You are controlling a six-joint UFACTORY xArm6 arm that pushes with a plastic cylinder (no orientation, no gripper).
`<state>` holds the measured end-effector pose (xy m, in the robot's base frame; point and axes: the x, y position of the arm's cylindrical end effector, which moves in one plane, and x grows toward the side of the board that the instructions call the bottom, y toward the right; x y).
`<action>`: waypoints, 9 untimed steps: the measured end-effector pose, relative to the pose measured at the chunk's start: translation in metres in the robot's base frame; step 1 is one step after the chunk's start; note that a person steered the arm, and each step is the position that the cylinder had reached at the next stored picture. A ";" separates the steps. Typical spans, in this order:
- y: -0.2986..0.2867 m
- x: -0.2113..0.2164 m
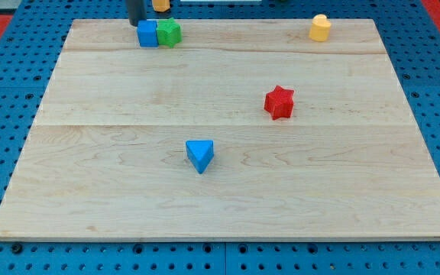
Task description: Move the blue cube to the bottom of the green star
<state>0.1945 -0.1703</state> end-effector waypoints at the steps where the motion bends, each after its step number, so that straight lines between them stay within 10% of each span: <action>1: -0.015 0.021; 5: 0.009 0.012; 9: 0.011 0.092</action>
<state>0.2862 -0.1591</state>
